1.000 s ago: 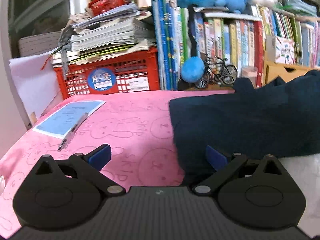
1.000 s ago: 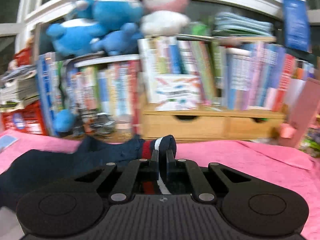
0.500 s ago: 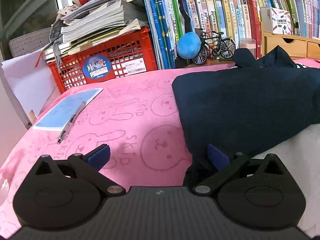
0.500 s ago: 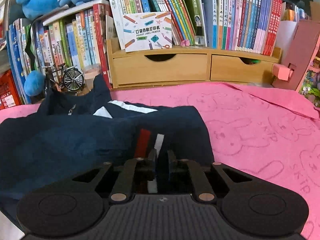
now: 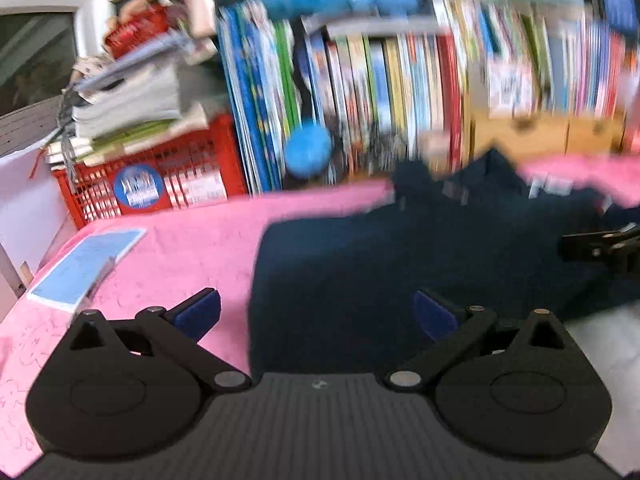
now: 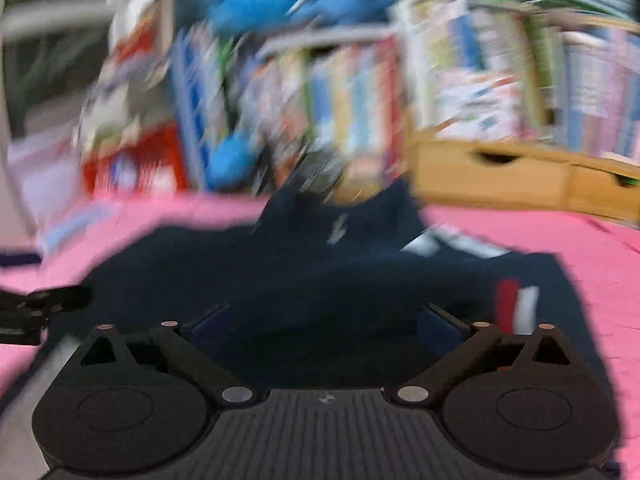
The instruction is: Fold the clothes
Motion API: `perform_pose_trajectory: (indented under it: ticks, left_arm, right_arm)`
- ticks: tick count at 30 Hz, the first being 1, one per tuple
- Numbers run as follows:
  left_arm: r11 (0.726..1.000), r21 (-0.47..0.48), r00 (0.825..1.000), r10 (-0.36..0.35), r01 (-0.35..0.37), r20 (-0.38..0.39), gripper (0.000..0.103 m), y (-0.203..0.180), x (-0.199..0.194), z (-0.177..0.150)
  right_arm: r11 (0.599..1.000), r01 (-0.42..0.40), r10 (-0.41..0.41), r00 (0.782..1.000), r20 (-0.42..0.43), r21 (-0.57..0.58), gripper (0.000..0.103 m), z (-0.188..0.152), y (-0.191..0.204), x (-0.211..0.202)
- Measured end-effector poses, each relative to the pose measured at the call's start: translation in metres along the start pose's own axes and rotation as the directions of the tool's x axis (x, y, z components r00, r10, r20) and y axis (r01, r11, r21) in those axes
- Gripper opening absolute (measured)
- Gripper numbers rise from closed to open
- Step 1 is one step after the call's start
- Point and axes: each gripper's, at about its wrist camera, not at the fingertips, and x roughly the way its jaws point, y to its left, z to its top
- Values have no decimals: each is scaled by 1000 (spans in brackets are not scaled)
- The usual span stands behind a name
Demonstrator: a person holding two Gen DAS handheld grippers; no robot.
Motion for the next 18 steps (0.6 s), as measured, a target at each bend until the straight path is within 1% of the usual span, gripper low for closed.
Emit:
perform_pose_trajectory:
  ticks: [2,4,8,10,13,14,15,16,17,18]
  left_arm:
    - [1000,23,999,16,-15,-49,103,-6,14,-12]
    - [1000,-2,998,1,-1,-65,103,-1,19,-17]
    - [997,-61,995,-50,45,-88,103,11,23,-18]
    - [994,-83,992,-78,70,-95,103,16,24,-18]
    - [988,-114,988,-114,102,-105,103,21,27,-17]
    - [986,-124,986,-125,112,-107,103,22,27,-17]
    - [984,-134,985,-137,121,-110,103,23,28,-16]
    - [983,-133,984,-140,125,-109,103,23,28,-16]
    - [985,-121,985,-135,122,-105,103,21,27,-16]
    - [987,-112,987,-126,115,-101,103,19,26,-16]
  right_arm:
    - [1000,27,-26,998,-61,6,103,-5,9,17]
    - [999,34,-31,996,-88,28,103,-9,10,26]
    - [1000,31,-31,996,-88,2,103,-9,10,27]
    - [999,33,-33,996,-84,1,103,-12,3,22]
    - [997,71,-68,996,-65,40,102,-17,-24,7]
    - [997,67,-65,996,-59,46,101,-18,-36,3]
    - [997,65,-62,996,-61,50,97,-18,-45,1]
    - [996,65,-61,996,-66,54,90,-19,-53,-2]
    - [994,74,-68,995,-73,78,87,-18,-57,-6]
    - [990,84,-76,994,-79,109,88,-16,-56,-12]
